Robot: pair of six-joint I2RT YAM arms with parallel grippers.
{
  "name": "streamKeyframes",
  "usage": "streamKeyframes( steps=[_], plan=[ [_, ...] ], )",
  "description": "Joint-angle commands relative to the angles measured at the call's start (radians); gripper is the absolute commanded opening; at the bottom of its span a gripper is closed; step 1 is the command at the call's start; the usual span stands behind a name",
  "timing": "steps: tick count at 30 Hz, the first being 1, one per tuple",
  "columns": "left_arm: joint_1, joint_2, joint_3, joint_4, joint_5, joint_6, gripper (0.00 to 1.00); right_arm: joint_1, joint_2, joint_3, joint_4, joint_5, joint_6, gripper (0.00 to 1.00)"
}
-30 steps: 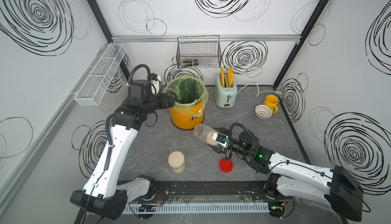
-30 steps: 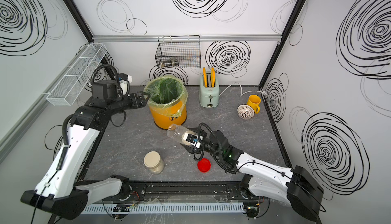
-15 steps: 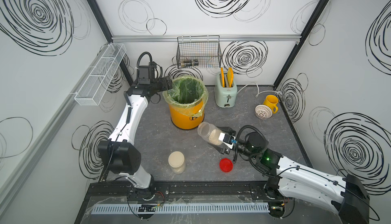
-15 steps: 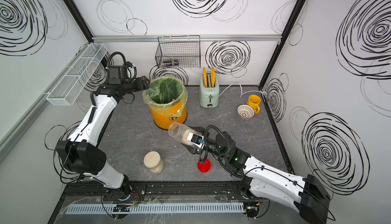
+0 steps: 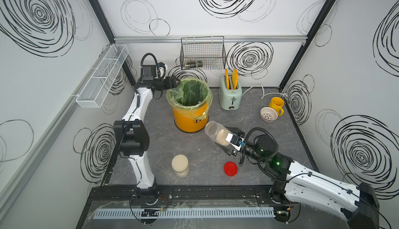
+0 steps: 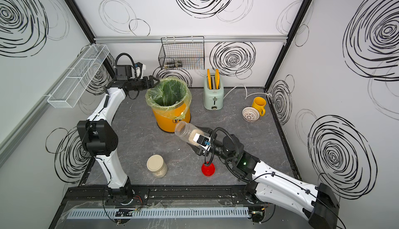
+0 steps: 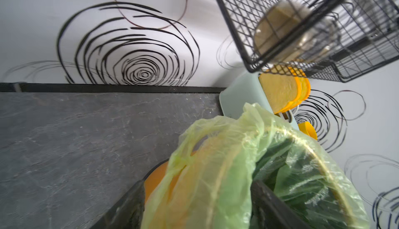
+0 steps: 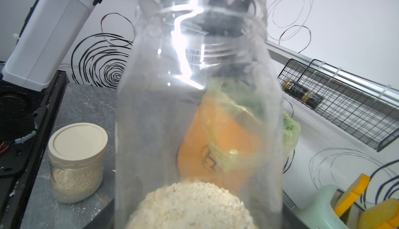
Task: Empty expired oatmeal from jars
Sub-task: Move the trash bin to the center of the board.
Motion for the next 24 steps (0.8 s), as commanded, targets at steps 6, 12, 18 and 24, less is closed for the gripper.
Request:
streamKeyframes(
  steps=[6, 12, 18, 24],
  plan=[
    [-0.065, -0.031, -0.030, 0.014, 0.088, 0.063, 0.73, -0.046, -0.030, 0.074, -0.011, 0.064, -0.054, 0.57],
    [-0.111, -0.082, -0.118, 0.037, 0.077, 0.056, 0.69, -0.061, -0.049, 0.095, -0.036, 0.043, -0.036, 0.57],
    [-0.208, -0.157, -0.219, 0.042, 0.034, 0.057, 0.68, -0.067, -0.062, 0.134, -0.115, 0.120, -0.062, 0.57],
    [-0.286, -0.227, -0.244, 0.015, -0.058, 0.024, 0.71, -0.101, -0.030, 0.230, -0.247, 0.181, -0.107, 0.57]
  ],
)
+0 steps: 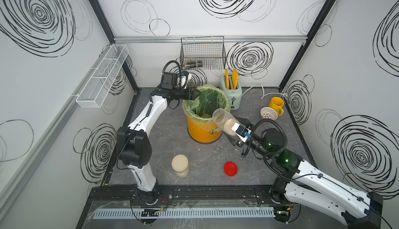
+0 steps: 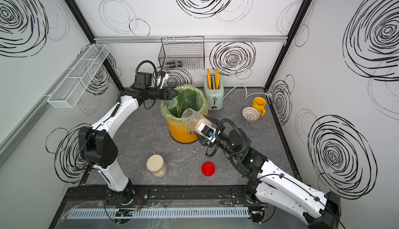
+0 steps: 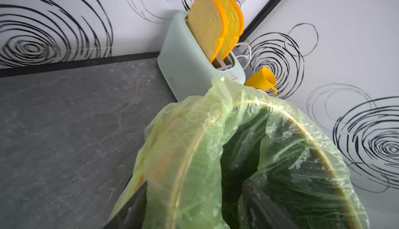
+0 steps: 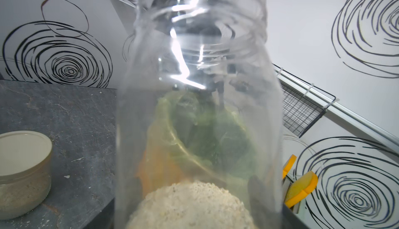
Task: Empty expired oatmeal from jars
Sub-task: Move the trash bin to the center of the board.
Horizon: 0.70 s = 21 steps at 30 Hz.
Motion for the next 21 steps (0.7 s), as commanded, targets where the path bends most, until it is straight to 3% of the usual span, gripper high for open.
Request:
streamKeyframes(
  steps=[1, 6, 11, 17, 21],
  plan=[
    [-0.026, -0.065, -0.003, -0.013, -0.063, -0.039, 0.72, -0.021, 0.014, 0.089, -0.085, 0.070, -0.057, 0.57],
    [-0.024, -0.193, 0.003, 0.025, -0.192, -0.171, 0.78, -0.065, 0.068, 0.231, -0.246, 0.152, -0.134, 0.57],
    [-0.041, -0.312, -0.035, 0.019, -0.301, -0.222, 0.82, -0.089, 0.144, 0.388, -0.409, 0.256, -0.222, 0.57],
    [-0.111, -0.463, -0.212, 0.033, -0.331, -0.213, 0.83, -0.095, 0.251, 0.530, -0.544, 0.377, -0.370, 0.60],
    [-0.161, -0.601, -0.377, 0.074, -0.337, -0.220, 0.84, -0.097, 0.264, 0.549, -0.575, 0.394, -0.523, 0.62]
  ],
)
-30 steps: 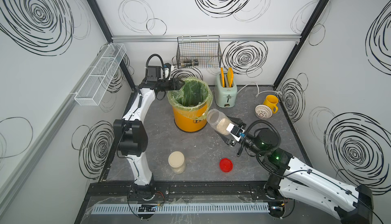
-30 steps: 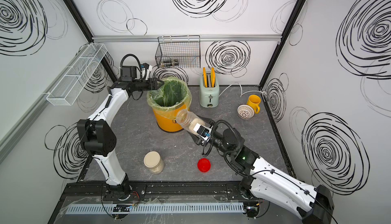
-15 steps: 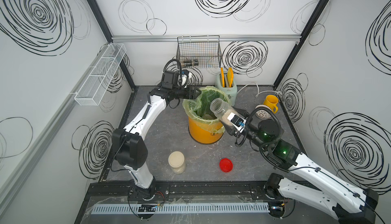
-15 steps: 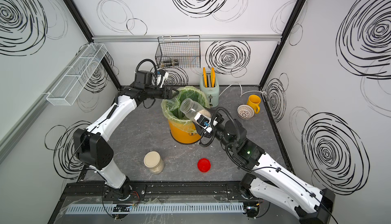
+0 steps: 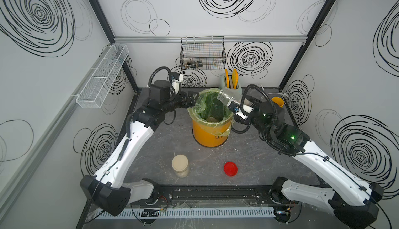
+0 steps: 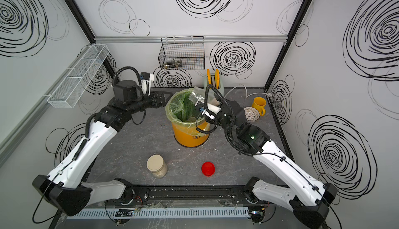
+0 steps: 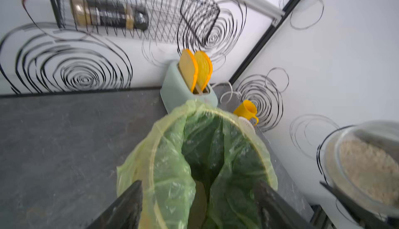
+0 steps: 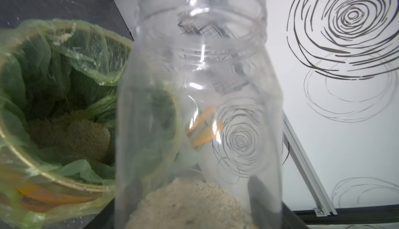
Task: Empty expired oatmeal from jars
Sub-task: Move the trash bin to the center of the board.
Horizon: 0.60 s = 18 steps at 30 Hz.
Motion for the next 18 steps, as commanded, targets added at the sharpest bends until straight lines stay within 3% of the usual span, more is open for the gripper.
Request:
streamKeyframes(
  steps=[1, 7, 10, 13, 18],
  plan=[
    [-0.027, -0.099, -0.112, 0.047, -0.031, -0.026, 0.84, -0.003, -0.004, 0.028, -0.058, 0.084, -0.193, 0.62],
    [-0.024, -0.229, -0.263, 0.051, -0.019, -0.020, 0.85, -0.004, 0.047, 0.083, -0.108, 0.206, -0.334, 0.63],
    [-0.037, -0.259, -0.318, 0.085, 0.031, -0.026, 0.85, -0.004, 0.057, 0.059, -0.138, 0.263, -0.503, 0.64],
    [-0.062, -0.273, -0.352, 0.106, 0.038, -0.029, 0.85, -0.029, 0.037, -0.016, 0.004, 0.236, -0.670, 0.68],
    [-0.067, -0.306, -0.371, 0.077, 0.030, -0.006, 0.85, -0.050, 0.090, -0.005, 0.103, 0.235, -0.793, 0.60]
  ],
)
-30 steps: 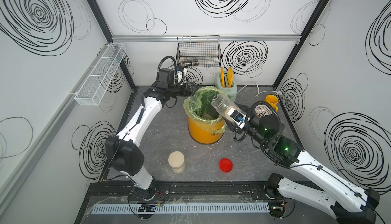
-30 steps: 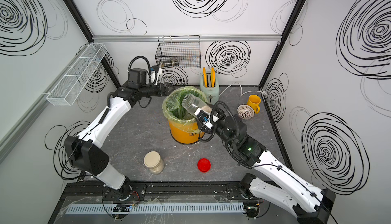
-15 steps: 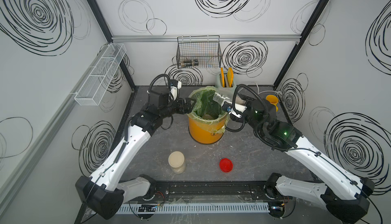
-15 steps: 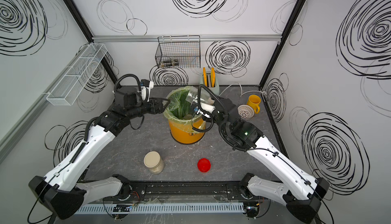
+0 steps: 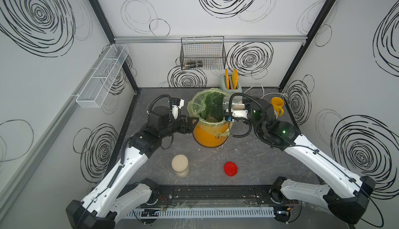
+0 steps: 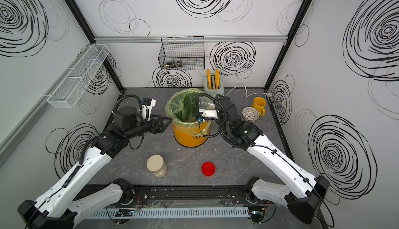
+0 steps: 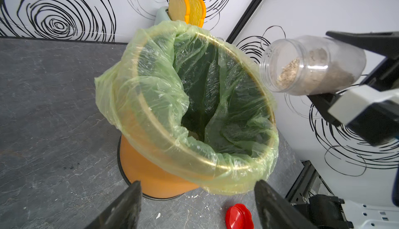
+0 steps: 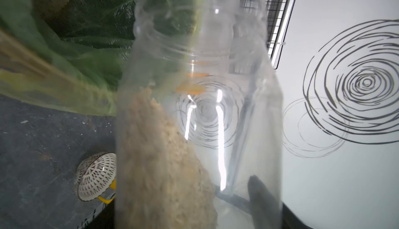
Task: Empty expired oatmeal from jars
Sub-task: Move the trash bin to the center of the board.
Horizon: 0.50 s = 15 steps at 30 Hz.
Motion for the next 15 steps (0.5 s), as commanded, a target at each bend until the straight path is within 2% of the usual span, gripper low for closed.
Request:
streamKeyframes(
  steps=[1, 7, 15],
  plan=[
    [-0.003, -0.043, -0.023, 0.043, 0.011, 0.008, 0.85, -0.010, 0.016, -0.001, 0.153, 0.010, -0.182, 0.59],
    [-0.003, -0.056, -0.062, 0.056, 0.035, 0.011, 0.85, -0.014, 0.062, -0.011, 0.273, -0.018, -0.298, 0.59],
    [-0.002, -0.065, -0.082, 0.097, 0.074, 0.006, 0.86, -0.021, 0.071, -0.030, 0.284, -0.029, -0.389, 0.54]
  ],
)
